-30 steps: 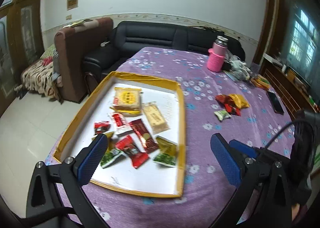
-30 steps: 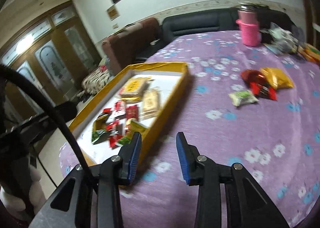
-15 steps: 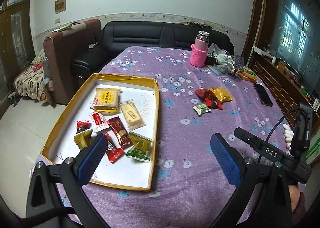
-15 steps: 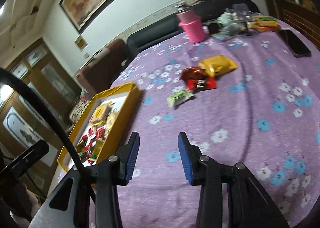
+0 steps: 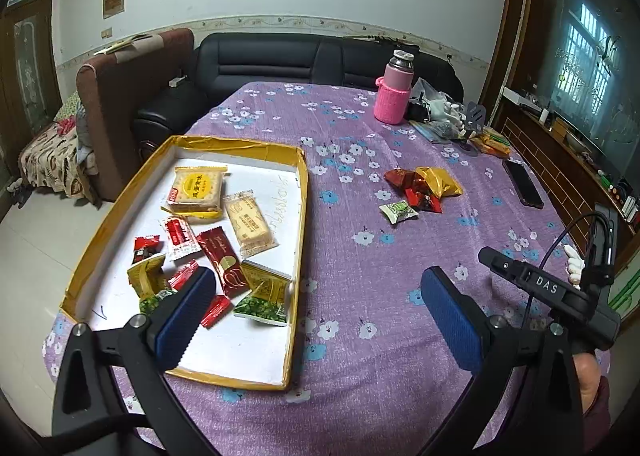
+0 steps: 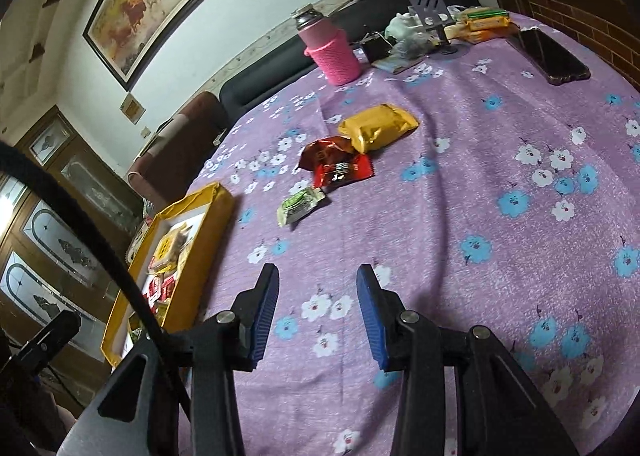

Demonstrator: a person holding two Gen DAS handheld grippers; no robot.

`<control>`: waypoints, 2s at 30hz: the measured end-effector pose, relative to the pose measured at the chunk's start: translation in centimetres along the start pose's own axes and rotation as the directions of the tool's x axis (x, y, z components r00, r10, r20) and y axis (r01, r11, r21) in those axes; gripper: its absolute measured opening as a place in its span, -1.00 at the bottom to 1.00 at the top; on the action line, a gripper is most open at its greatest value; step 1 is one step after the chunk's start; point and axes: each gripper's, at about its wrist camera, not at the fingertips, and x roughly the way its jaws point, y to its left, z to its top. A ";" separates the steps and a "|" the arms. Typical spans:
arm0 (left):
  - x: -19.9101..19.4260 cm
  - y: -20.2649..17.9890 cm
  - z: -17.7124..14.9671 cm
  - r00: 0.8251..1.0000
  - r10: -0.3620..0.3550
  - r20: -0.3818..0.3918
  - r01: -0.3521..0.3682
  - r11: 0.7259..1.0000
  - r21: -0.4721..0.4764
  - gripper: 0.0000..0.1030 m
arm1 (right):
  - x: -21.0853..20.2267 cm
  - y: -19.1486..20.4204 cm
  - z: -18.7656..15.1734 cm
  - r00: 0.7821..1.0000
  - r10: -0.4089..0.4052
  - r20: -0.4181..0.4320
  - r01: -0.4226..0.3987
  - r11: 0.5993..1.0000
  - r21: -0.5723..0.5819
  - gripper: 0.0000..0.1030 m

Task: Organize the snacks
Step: 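Move both tools back to the remaining snack pile, then grasp the red candy with the right tool while the left tool grasps a green-and-white sachet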

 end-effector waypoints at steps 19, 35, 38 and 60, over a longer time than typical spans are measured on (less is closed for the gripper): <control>3.2 -1.8 0.0 0.993 -0.105 -0.060 0.111 0.988 0.109 0.77 | 11.3 0.8 8.0 0.990 -0.122 -0.073 0.110 0.983 -0.150 -0.22; 6.4 -3.1 2.3 0.984 -0.134 -0.122 0.149 0.981 0.126 0.77 | 13.1 2.4 7.1 0.955 -0.278 -0.107 0.216 0.893 -0.394 -0.44; 7.9 -4.4 3.4 0.976 -0.160 -0.147 0.182 0.972 0.146 0.77 | 11.5 1.4 6.6 0.955 -0.255 -0.149 0.192 0.919 -0.344 -0.46; 23.4 -11.8 5.8 0.935 -0.069 -0.348 0.216 0.890 0.402 0.12 | 9.9 -3.5 6.9 0.976 -0.025 -0.215 0.007 0.997 -0.083 -0.70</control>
